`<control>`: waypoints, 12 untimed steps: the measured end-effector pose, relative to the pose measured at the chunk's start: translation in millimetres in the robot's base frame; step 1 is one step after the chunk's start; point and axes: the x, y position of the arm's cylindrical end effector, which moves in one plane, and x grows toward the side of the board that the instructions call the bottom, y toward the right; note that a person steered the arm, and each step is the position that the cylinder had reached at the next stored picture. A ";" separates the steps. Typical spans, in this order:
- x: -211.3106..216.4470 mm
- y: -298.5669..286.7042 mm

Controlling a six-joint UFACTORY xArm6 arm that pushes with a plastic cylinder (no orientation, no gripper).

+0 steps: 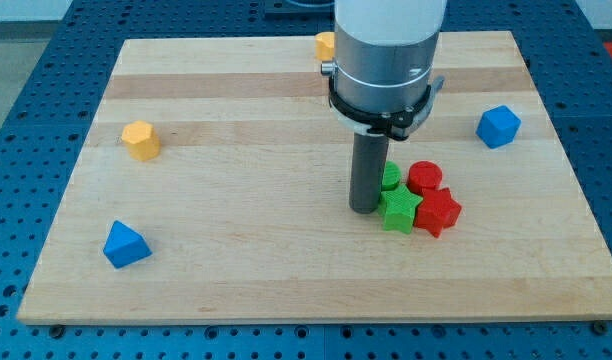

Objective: Slide the triangle diagonally top left to the green circle

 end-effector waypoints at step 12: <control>46.8 -141.8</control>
